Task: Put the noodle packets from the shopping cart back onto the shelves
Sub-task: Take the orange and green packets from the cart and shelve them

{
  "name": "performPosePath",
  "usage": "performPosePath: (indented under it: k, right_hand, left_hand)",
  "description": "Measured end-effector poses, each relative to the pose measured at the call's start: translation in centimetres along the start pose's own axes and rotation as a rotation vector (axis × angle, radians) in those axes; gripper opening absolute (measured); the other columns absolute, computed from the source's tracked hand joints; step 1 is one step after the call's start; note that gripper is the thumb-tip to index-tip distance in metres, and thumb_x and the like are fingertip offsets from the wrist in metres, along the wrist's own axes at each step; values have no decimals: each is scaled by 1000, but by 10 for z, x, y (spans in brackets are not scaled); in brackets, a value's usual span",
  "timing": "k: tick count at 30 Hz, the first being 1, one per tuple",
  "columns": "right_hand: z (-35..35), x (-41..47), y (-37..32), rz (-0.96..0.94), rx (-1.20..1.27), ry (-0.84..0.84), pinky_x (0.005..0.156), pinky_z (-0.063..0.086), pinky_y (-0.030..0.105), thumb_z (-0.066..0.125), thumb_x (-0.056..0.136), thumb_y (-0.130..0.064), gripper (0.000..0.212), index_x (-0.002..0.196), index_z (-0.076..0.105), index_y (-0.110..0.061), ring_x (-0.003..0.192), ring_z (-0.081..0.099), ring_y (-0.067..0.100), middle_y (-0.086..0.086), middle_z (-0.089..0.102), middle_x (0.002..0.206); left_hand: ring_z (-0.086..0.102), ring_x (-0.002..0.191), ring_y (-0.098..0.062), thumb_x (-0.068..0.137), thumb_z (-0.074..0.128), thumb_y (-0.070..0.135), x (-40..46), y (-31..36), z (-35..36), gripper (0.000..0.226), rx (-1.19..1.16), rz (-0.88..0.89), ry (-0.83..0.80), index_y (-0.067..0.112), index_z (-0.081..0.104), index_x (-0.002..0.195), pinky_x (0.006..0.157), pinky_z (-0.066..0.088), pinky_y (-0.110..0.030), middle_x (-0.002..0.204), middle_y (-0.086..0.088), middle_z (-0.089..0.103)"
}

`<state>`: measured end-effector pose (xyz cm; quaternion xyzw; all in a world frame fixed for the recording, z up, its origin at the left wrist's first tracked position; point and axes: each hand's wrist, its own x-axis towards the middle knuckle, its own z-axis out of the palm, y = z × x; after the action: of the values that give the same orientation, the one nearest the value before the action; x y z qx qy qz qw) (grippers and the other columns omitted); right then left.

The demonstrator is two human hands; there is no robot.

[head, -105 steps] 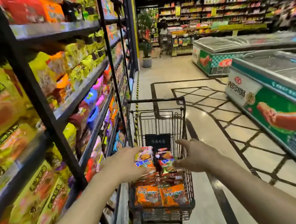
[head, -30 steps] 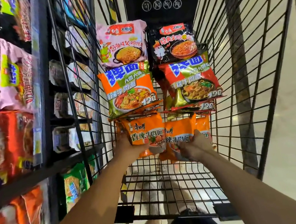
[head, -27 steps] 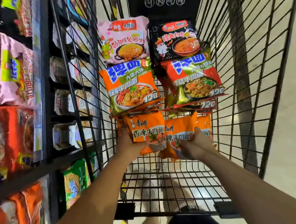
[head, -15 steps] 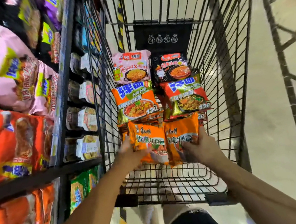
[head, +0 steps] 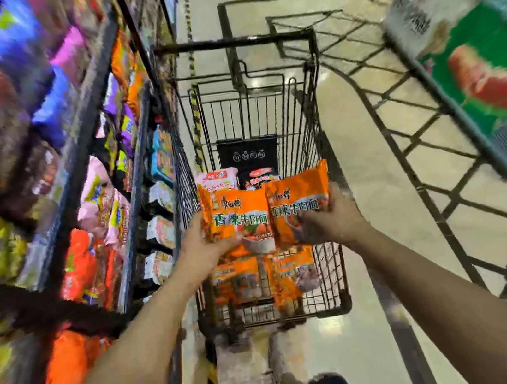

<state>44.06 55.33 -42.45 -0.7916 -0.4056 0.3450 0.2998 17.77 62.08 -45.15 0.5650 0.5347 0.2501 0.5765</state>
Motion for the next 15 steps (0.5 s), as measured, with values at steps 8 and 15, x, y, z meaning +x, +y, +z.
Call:
performPosePath:
  k: [8, 15]
  right_hand:
    - [-105, -82, -103, -211, 206, -40, 94, 57, 55, 86, 68, -40, 66, 124, 52, -35, 104, 72, 23, -2, 72, 116]
    - [-179, -132, -170, -399, 289, -80, 93, 59, 53, 85, 82, -19, 60, 132, 52, -22, 105, 73, 25, 5, 72, 119]
  left_hand:
    - [73, 92, -2, 77, 86, 10, -85, 131, -48, 52, -55, 245, 78, 28, 56, 116, 77, 61, -23, 107, 5, 74]
    - [74, 90, -7, 76, 83, -1, -143, 218, -63, 54, -77, 441, 165, 19, 57, 119, 72, 58, -19, 99, 9, 79]
